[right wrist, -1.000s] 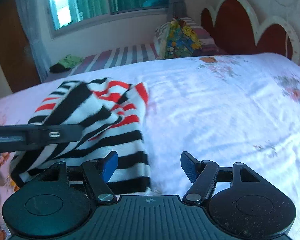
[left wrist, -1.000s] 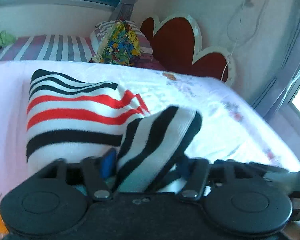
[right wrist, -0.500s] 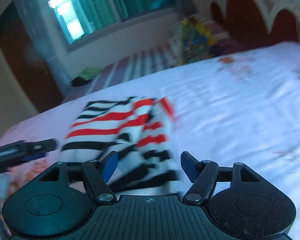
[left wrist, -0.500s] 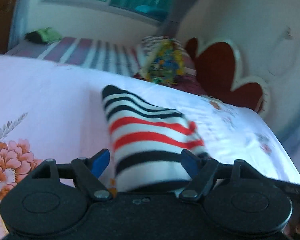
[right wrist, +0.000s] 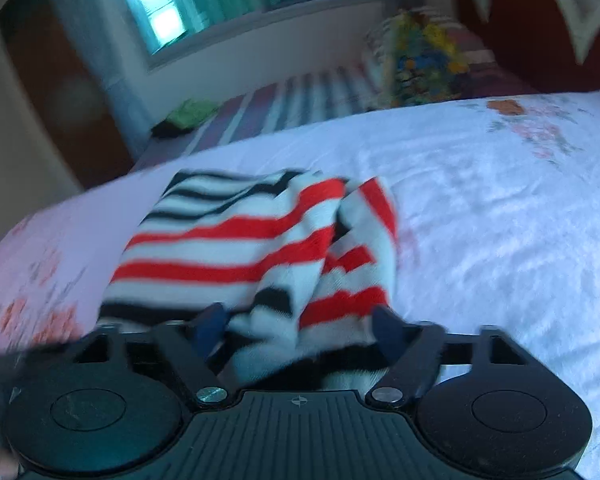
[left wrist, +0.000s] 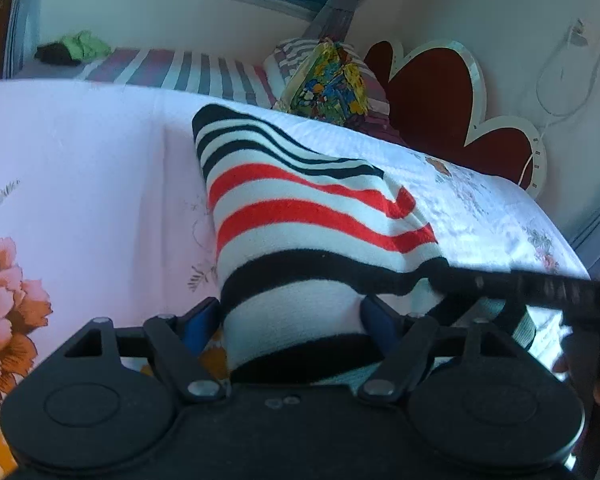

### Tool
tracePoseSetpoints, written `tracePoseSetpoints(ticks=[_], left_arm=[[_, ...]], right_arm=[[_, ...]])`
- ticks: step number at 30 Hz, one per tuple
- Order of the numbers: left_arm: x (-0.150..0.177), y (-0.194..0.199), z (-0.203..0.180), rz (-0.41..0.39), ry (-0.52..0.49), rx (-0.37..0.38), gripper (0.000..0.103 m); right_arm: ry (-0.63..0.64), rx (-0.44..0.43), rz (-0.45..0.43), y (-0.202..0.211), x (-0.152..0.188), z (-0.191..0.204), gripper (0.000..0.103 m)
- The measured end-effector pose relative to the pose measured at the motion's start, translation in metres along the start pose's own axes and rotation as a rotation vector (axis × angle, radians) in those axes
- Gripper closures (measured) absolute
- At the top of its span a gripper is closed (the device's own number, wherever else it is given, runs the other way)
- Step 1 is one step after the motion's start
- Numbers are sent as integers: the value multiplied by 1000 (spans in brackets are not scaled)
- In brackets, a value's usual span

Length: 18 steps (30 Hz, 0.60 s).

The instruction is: Fold small clothes

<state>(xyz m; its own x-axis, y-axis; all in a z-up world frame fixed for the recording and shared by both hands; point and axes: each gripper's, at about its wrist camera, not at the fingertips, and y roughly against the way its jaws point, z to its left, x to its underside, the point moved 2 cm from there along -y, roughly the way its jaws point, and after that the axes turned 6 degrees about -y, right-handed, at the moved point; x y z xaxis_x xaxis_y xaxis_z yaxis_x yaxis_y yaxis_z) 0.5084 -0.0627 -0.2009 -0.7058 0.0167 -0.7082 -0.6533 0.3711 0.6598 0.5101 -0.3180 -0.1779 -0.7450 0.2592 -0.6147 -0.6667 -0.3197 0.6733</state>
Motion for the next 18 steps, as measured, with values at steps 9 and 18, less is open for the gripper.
tracePoseSetpoints(ticks=[9,18], left_arm=[[-1,2,-1,-9,-26,-9,24],[-5,6,-4,-12,-31,-27,24]], right_arm=[[-26,-75,63,-18,-9,0,60],[-77,-125,80,-31,-22,-5,81]])
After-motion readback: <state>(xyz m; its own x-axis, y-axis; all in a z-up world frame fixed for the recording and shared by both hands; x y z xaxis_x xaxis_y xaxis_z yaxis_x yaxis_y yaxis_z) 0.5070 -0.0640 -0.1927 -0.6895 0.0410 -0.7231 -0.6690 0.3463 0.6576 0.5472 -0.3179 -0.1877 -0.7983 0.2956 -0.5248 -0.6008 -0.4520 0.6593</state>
